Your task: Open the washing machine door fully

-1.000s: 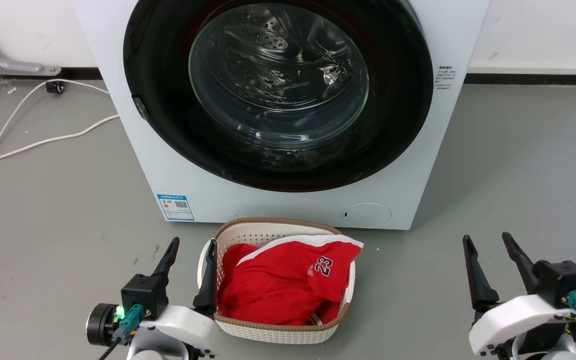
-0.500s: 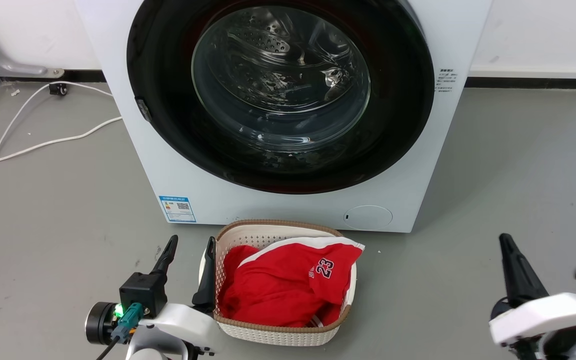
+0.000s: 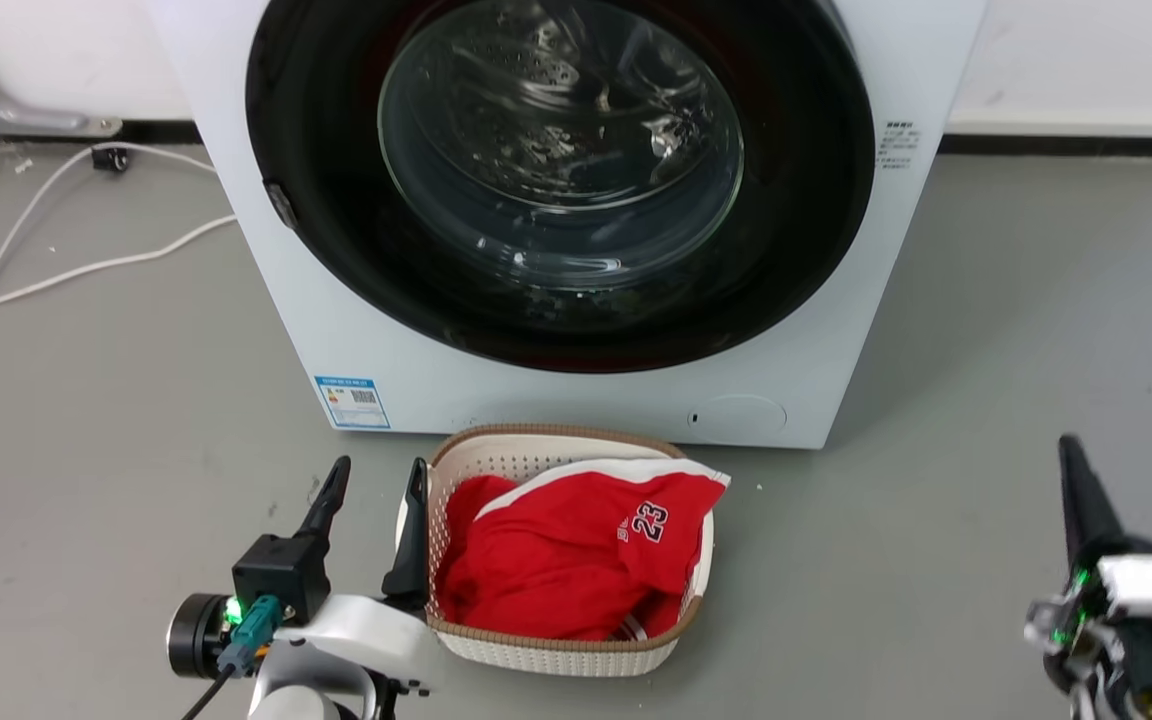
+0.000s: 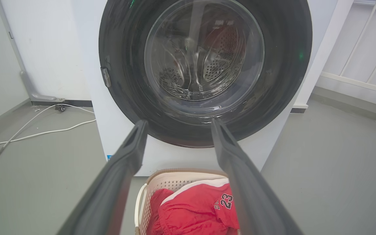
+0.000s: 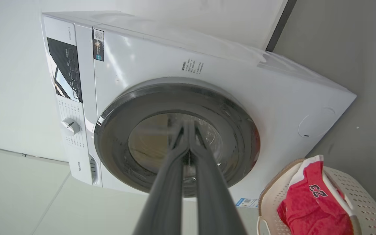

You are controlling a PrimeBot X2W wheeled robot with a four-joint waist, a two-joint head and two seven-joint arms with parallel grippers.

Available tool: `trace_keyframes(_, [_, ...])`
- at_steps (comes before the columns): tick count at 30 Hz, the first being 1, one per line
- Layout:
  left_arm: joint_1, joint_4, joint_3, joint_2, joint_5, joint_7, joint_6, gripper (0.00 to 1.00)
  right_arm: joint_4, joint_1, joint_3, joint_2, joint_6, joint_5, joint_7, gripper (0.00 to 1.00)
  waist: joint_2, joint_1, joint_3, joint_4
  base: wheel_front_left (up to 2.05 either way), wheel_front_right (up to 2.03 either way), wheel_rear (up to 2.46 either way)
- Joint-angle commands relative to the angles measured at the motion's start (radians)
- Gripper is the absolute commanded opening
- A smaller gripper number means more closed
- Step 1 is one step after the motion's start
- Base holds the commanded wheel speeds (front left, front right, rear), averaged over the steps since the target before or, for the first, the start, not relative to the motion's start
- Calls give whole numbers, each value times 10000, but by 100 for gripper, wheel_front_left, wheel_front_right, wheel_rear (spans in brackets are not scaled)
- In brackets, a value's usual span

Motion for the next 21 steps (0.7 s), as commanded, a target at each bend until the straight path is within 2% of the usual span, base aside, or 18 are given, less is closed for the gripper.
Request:
trace_keyframes(1, [-135, -37, 13, 8, -11, -15, 32, 100, 77, -231, -56, -8, 25, 147, 82, 0, 0, 0, 105, -2, 0, 0, 0])
trace_keyframes(10, [-650, -520, 112, -95, 40, -22, 106, 100, 1565, -2899, -777, -795, 25, 902, 1514, 0, 0, 0, 1274, 81, 0, 0, 0])
trace_keyframes(18, [-1212, -1071, 98, -238, 305, -25, 93, 100, 3459, -5731, -864, -2027, 25, 942, 3170, 0, 0, 0, 2371, 370, 0, 0, 0])
trace_keyframes(21, [-1429, -1297, 135, -297, 321, -26, 65, 100, 4331, -6916, -845, -2310, 27, 978, 3811, 0, 0, 0, 2681, 496, 0, 0, 0])
